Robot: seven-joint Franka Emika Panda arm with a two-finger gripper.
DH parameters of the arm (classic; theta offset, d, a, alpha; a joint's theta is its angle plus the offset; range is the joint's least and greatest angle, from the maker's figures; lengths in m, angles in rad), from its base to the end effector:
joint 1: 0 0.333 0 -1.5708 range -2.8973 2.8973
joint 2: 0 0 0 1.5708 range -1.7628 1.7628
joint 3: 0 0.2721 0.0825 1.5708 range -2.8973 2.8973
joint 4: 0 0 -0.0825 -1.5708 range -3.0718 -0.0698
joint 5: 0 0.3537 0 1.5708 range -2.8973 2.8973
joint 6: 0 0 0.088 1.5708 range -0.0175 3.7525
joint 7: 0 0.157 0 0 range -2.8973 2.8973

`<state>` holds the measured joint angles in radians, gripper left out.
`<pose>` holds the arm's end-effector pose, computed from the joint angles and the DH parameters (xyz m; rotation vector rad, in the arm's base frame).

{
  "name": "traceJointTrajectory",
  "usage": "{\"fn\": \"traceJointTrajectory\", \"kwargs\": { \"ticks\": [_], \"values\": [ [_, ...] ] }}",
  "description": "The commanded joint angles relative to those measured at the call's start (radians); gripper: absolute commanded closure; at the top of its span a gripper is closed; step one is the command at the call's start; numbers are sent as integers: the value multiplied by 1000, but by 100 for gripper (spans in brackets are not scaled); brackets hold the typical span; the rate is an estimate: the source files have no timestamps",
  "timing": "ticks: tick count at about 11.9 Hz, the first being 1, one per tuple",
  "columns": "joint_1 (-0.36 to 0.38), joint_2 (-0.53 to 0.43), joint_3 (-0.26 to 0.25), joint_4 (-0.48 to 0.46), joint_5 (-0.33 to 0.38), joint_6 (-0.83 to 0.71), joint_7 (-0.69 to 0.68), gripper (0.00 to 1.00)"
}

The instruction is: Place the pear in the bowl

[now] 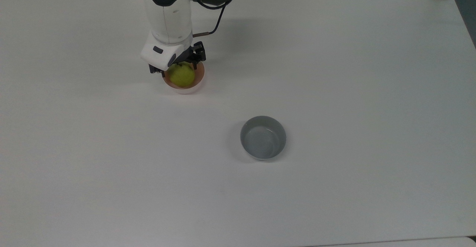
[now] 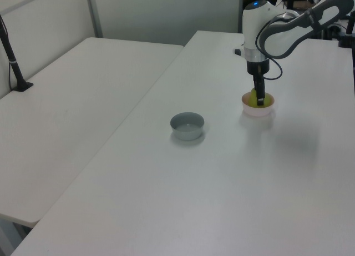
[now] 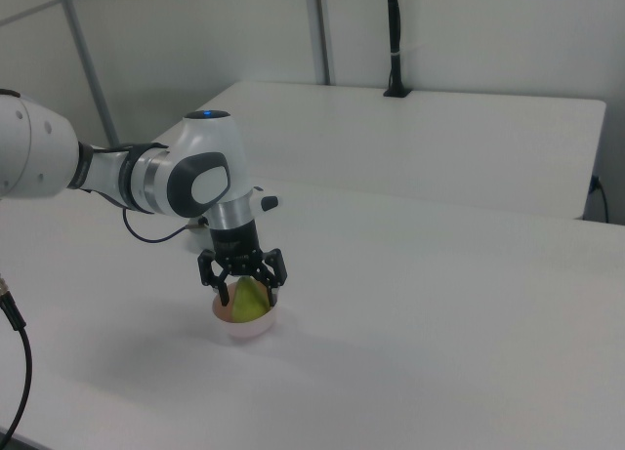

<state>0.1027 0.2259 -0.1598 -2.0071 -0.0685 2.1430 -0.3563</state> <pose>0.5437 -0.0371 0.2649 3.0211 0.5206 -0.1606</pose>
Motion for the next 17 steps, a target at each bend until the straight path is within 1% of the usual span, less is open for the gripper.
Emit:
{"fn": "traceJointTrajectory", "kwargs": {
  "ticks": [1,6,7,9,10,11,12,15,16,17],
  "values": [
    [-3,-43,-6,-12,-16,-49,5,0],
    [-8,-111,-6,95,-4,-181,8,0],
    [-15,-123,-4,135,-4,-224,20,0],
    [-23,-125,3,246,-4,-337,71,0],
    [-35,-129,8,292,-2,-366,104,0],
    [-50,-129,25,329,-1,-396,169,0],
    [-76,-131,55,346,-1,-403,207,0],
    [-129,-200,111,349,1,-434,211,0],
    [-136,-218,112,350,4,-434,209,0],
    [-138,-226,112,367,39,-434,211,0]
  ]
}}
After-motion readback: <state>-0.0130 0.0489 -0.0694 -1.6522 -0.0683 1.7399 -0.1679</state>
